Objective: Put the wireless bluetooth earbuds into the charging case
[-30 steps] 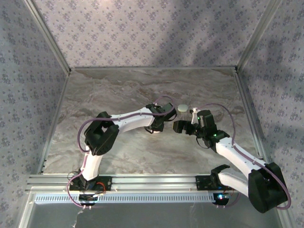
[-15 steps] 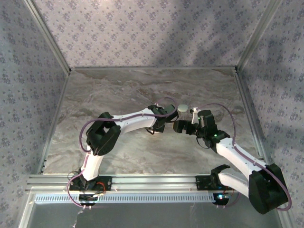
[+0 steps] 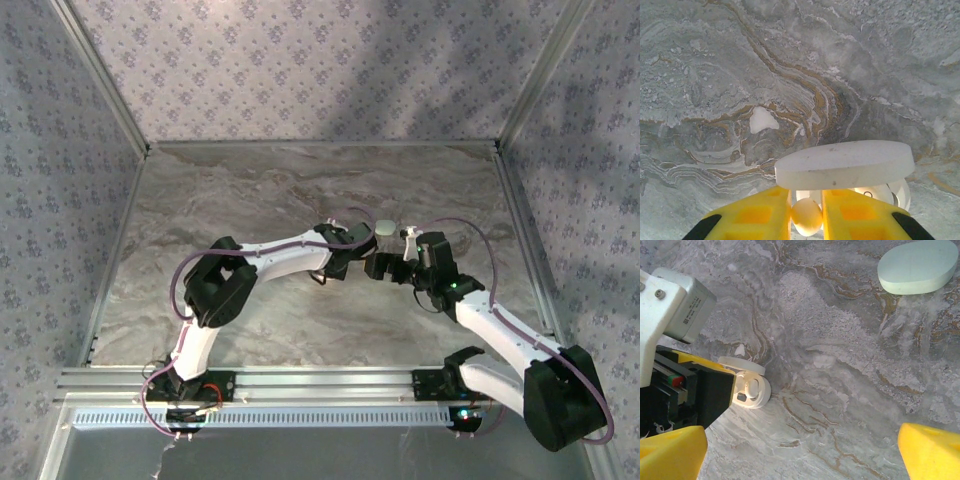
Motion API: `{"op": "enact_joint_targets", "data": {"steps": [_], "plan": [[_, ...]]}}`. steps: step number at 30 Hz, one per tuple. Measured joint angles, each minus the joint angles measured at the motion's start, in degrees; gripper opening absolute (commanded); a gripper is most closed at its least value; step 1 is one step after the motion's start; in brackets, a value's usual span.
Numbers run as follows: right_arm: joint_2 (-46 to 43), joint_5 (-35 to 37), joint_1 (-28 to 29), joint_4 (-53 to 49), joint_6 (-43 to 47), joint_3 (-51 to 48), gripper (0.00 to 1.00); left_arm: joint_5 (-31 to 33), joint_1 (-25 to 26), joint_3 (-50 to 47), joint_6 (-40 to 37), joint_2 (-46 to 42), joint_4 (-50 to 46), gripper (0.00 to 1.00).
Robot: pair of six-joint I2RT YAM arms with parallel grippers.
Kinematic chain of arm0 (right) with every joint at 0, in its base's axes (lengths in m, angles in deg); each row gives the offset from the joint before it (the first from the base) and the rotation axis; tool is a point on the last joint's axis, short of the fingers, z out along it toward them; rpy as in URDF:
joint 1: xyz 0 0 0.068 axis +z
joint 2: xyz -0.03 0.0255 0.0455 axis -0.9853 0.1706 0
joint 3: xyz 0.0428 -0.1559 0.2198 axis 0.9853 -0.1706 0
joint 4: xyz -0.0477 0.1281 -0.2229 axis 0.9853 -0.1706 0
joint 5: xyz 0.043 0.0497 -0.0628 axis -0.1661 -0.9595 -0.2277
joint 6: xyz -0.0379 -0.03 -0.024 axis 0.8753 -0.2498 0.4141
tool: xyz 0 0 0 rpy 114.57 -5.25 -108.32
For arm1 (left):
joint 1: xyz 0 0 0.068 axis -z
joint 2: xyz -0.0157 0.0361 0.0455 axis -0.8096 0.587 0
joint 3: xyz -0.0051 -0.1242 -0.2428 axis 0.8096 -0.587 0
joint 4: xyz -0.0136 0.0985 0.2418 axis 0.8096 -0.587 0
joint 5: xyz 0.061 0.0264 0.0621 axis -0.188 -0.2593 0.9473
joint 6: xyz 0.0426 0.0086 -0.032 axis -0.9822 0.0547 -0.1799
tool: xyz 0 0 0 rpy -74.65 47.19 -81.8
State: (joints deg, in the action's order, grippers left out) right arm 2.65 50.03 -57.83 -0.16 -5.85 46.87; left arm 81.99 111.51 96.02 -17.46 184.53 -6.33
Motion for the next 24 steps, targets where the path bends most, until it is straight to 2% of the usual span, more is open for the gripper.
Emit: {"op": "enact_joint_targets", "data": {"steps": [24], "plan": [[0.0,-0.2,0.0,-0.4,0.0,0.0,1.00,2.6,0.8,-0.1,-0.4,0.7,0.0,0.23]]}}
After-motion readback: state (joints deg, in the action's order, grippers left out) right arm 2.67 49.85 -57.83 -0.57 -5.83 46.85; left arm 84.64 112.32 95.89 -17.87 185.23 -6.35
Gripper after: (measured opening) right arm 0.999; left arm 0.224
